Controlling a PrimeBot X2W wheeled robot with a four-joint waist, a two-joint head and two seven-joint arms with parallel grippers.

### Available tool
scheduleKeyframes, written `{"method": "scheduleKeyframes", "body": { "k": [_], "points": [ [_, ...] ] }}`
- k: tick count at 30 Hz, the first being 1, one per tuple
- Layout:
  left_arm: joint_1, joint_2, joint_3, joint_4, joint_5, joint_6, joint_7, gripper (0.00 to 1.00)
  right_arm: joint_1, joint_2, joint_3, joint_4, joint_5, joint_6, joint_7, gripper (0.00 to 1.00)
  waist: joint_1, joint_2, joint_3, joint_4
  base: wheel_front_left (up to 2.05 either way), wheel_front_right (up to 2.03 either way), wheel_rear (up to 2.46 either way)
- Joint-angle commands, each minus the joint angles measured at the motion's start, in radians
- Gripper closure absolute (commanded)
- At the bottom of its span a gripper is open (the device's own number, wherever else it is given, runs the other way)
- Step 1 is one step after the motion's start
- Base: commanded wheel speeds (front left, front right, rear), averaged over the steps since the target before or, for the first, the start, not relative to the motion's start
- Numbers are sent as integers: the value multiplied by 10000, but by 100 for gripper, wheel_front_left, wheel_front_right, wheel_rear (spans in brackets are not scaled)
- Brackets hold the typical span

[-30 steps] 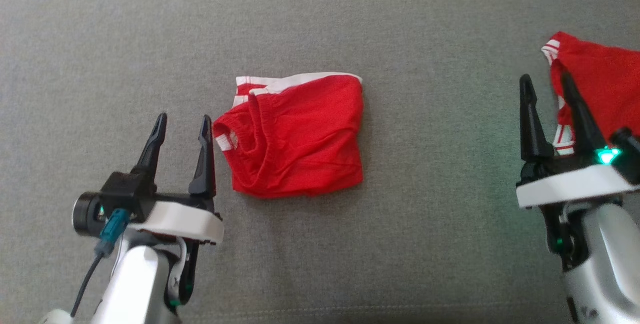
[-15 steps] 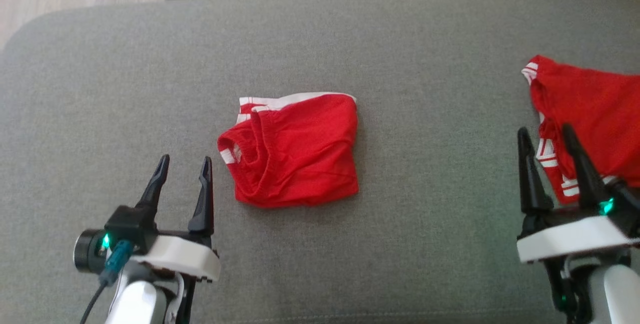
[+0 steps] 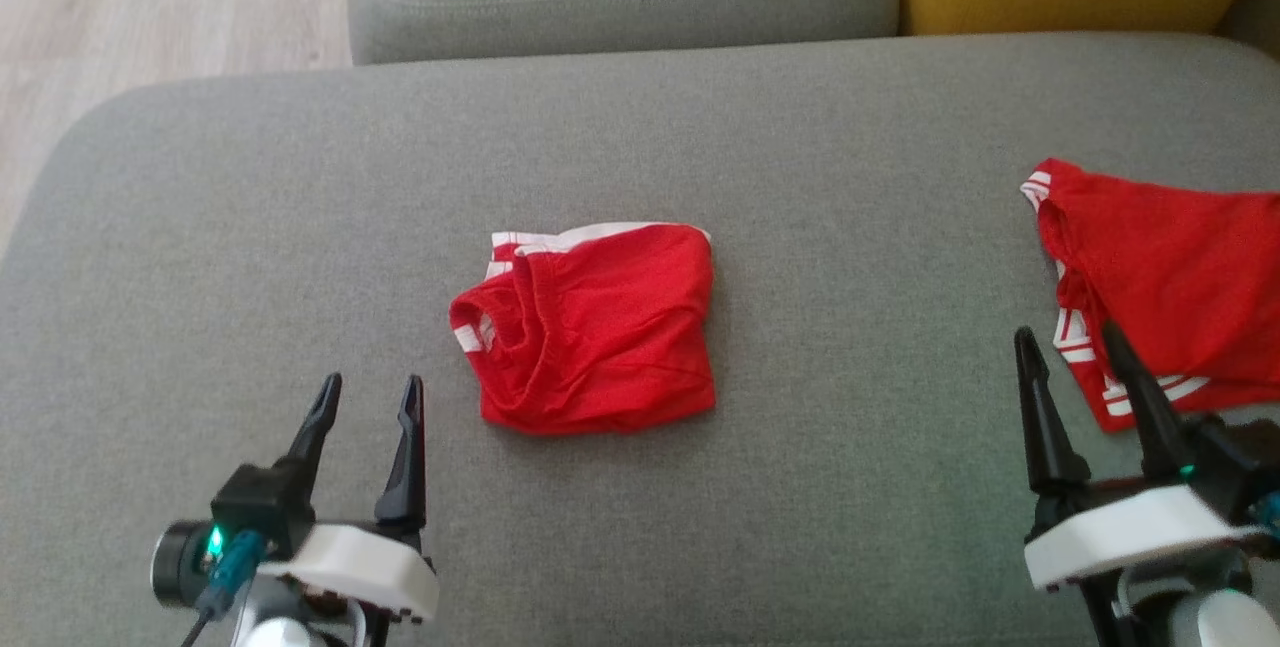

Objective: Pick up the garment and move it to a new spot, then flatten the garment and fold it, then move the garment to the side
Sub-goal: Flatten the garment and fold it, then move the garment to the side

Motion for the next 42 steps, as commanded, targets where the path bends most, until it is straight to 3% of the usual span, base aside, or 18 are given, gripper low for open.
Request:
{"method": "scheduleKeyframes", "body": {
  "k": [1,24,42],
  "points": [
    [-175,169,296,-370,-79,49,27,0,-96,-48,218,-403,-51,67,16,0,0,-1,-125,25,0,0,0],
    [119,257,312,-702,-265,353,111,0,272,65,121,-595,-130,67,143,0,0,-1,-368,103,0,0,0],
    [-252,247,223,-626,-407,316,-82,0,177,85,46,-495,19,67,168,0,0,-1,-141,398,0,0,0]
  ]
}}
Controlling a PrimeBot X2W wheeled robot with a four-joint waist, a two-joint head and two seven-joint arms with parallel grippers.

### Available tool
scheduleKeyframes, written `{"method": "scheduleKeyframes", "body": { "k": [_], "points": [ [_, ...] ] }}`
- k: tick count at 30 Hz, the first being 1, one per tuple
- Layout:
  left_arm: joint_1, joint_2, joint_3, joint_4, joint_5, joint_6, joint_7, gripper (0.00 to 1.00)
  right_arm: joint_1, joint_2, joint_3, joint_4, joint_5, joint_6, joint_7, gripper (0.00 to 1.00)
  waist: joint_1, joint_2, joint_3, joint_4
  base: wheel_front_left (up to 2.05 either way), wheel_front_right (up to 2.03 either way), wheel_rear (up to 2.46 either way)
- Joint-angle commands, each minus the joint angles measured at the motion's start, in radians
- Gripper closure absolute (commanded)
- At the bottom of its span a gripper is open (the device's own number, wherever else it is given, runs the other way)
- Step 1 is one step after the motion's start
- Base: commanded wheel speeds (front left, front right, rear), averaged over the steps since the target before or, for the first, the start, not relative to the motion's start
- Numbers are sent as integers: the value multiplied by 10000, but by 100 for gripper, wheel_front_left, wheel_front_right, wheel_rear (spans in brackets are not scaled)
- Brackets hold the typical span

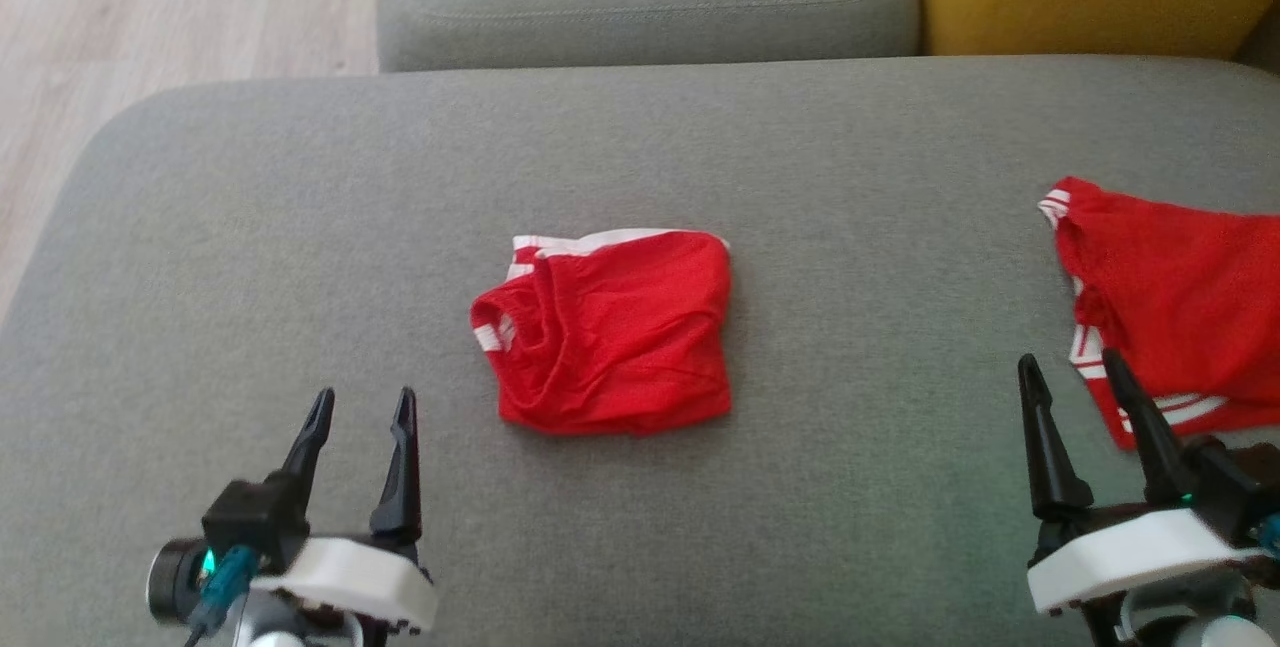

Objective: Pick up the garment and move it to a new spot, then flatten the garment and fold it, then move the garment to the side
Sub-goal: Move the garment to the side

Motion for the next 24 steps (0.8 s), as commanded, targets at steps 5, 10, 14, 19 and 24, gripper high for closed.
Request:
{"method": "scheduleKeyframes", "body": {
  "k": [5,10,14,19,24],
  "points": [
    [-1146,-12,74,-359,11,-118,-196,0,-718,-85,408,133,214,67,-37,0,0,-1,451,672,0,0,0],
    [-1870,-382,-248,-249,85,-278,-315,0,-1446,-136,774,955,416,67,-57,0,0,-1,966,1510,0,0,0],
    [-2345,-641,-448,-50,114,-399,-391,0,-2217,-142,1059,1918,539,67,-69,0,0,-1,1315,2156,0,0,0],
    [-2753,-895,-624,59,136,-500,-426,0,-3022,-108,1398,3611,665,67,-9,0,0,-1,1579,2859,0,0,0],
    [-2841,-1021,-621,-33,215,-562,-430,0,-3593,-43,1689,5029,955,67,-31,0,0,-1,1742,3168,0,0,0]
  ]
}}
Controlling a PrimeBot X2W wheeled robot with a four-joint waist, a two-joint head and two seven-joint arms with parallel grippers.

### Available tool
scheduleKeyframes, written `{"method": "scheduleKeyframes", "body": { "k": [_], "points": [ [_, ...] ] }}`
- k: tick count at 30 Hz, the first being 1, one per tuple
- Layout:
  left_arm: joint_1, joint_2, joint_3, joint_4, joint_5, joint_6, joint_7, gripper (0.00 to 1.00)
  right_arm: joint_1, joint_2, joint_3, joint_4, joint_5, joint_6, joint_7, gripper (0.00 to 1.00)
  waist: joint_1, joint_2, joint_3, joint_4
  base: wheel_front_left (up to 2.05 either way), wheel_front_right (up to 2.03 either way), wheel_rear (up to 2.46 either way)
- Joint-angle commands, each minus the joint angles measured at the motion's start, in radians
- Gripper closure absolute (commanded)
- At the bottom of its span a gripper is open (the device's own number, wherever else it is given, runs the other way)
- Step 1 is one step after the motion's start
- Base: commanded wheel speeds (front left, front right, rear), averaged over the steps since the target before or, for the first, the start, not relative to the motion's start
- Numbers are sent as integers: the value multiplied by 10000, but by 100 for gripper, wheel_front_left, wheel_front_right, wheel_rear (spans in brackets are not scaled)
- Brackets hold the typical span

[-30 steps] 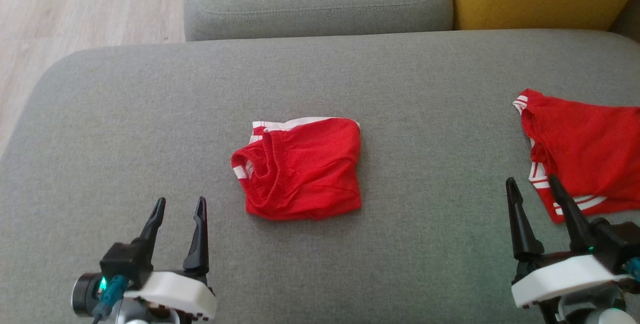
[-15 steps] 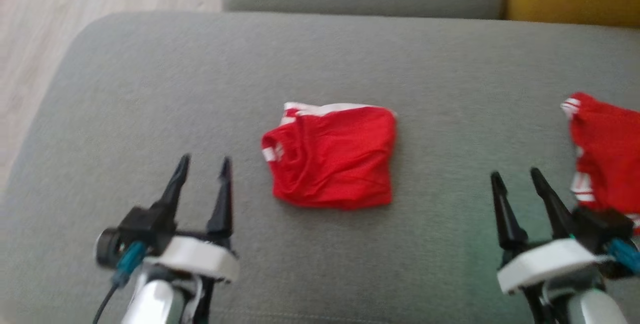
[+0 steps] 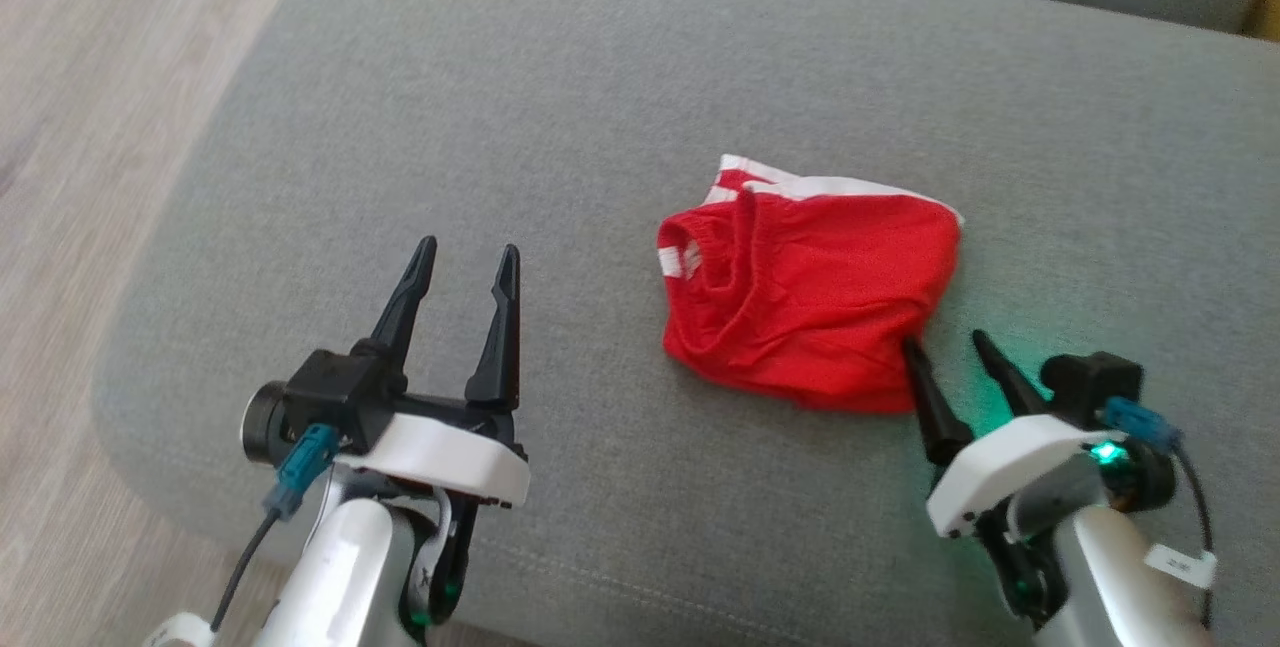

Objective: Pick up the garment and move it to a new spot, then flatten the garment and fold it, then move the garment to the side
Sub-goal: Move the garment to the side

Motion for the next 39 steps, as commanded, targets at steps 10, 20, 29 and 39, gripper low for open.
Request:
{"method": "scheduleKeyframes", "body": {
  "k": [10,20,29,39],
  "points": [
    [-450,-55,528,-395,247,-139,-121,0,-938,3,1305,1231,663,67,685,100,0,0,228,-124,0,0,0],
    [-488,-84,707,-398,470,-305,-121,0,-1352,-223,1963,1112,1293,67,425,100,0,0,280,-666,0,0,0],
    [-437,-100,818,-401,587,-384,-122,0,-1174,-644,1973,197,1590,67,294,100,0,0,225,-1056,0,0,0],
    [-280,-21,1070,-452,785,-432,-122,0,-466,-1109,1436,-1214,1163,67,699,100,0,0,140,-2118,0,0,0]
  ]
}}
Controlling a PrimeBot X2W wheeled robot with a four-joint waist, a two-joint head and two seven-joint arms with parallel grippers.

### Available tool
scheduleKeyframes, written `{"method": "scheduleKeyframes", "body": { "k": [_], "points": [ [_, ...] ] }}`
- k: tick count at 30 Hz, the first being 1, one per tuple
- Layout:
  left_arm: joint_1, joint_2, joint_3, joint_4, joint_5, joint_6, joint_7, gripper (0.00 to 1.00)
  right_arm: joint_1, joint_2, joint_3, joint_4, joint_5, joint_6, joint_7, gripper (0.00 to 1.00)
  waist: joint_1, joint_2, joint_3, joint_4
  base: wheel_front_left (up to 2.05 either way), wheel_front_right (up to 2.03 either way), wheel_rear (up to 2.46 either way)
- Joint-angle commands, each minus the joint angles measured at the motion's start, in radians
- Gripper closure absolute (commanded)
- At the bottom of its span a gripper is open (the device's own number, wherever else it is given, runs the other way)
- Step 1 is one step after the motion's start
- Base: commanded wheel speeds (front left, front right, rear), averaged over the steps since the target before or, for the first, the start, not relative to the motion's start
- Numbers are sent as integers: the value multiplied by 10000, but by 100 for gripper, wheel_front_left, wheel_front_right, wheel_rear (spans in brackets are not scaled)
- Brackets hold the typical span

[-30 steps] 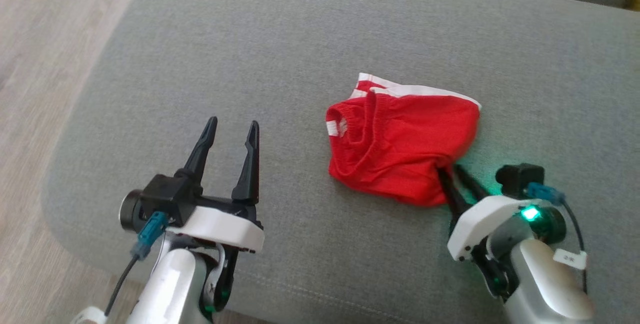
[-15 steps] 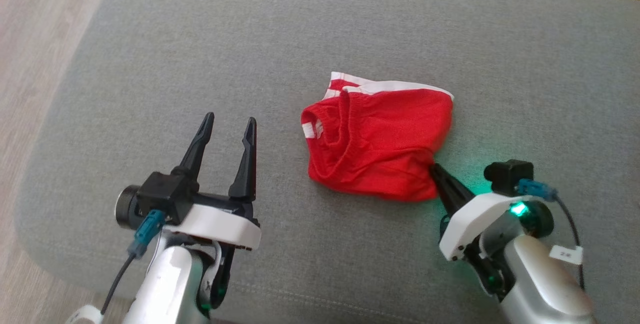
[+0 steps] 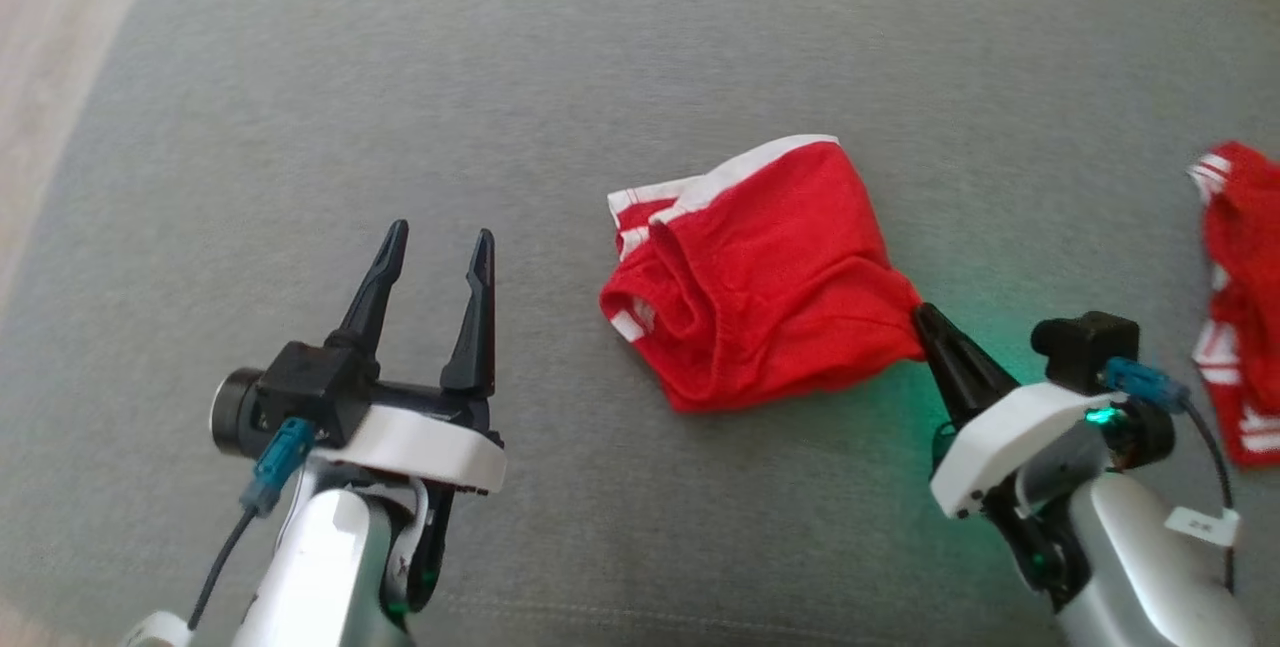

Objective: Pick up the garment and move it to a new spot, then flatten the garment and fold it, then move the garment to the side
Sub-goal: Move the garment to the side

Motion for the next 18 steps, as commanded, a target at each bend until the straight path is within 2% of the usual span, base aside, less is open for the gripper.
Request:
{"method": "scheduleKeyframes", "body": {
  "k": [1,5,7,10,18],
  "points": [
    [-261,105,377,-424,116,-6,-122,0,-51,-218,30,-568,-143,67,158,100,0,0,74,-502,0,0,0],
    [-312,139,439,-506,154,-29,-122,0,-2,-422,-188,-890,-226,67,423,100,0,0,221,-1022,0,0,0],
    [-397,184,484,-592,200,-65,-122,0,-116,-623,-426,-1129,-273,67,625,100,0,0,433,-1621,0,0,0],
    [-465,221,500,-640,245,-73,-122,0,-336,-750,-634,-1172,-275,67,751,100,0,0,611,-2030,0,0,0],
    [-905,450,428,-639,404,-221,-120,0,-2154,-1078,-1532,-226,287,67,657,100,0,0,1443,-3331,0,0,0]
  ]
}}
